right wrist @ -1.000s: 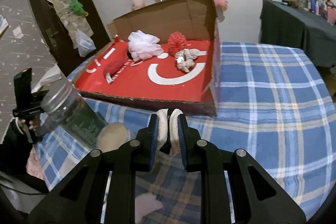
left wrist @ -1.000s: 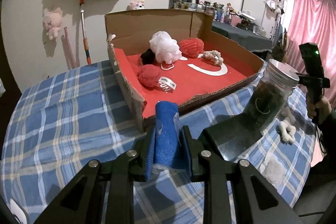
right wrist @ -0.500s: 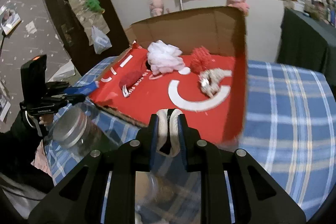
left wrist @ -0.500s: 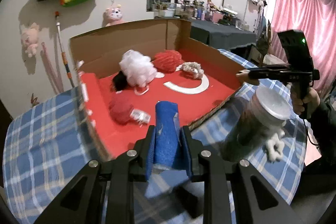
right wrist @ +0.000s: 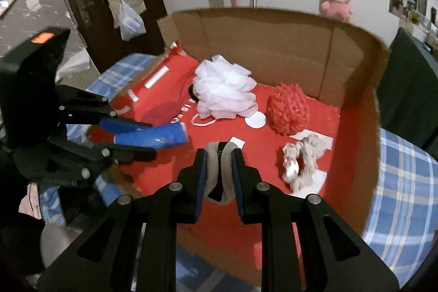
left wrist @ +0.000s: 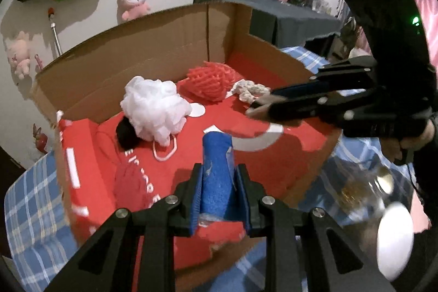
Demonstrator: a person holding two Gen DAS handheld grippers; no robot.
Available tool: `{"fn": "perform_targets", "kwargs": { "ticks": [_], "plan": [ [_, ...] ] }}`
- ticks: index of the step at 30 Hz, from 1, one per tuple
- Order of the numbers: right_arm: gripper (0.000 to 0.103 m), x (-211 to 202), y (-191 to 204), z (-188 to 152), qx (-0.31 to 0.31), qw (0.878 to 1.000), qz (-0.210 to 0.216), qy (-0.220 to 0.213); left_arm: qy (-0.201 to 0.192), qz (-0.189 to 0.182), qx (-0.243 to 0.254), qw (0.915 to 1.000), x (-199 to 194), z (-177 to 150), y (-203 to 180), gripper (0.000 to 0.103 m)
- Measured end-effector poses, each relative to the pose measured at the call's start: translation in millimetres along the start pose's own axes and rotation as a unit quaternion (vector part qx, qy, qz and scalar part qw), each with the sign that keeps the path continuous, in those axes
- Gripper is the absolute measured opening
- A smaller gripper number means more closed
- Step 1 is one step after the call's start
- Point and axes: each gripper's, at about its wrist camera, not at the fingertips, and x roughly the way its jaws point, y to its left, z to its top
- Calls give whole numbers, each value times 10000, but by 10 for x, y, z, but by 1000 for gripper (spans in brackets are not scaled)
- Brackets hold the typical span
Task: Organize soft objects
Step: 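Lower the cloth and powder puff into the box and open both tools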
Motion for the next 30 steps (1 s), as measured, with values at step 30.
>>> {"fn": "perform_targets", "kwargs": {
  "ticks": [30],
  "plan": [
    [21,904,-195,319,63,9928,-692,978,766,398,-204,9961,770,233,262,26]
  ]
}}
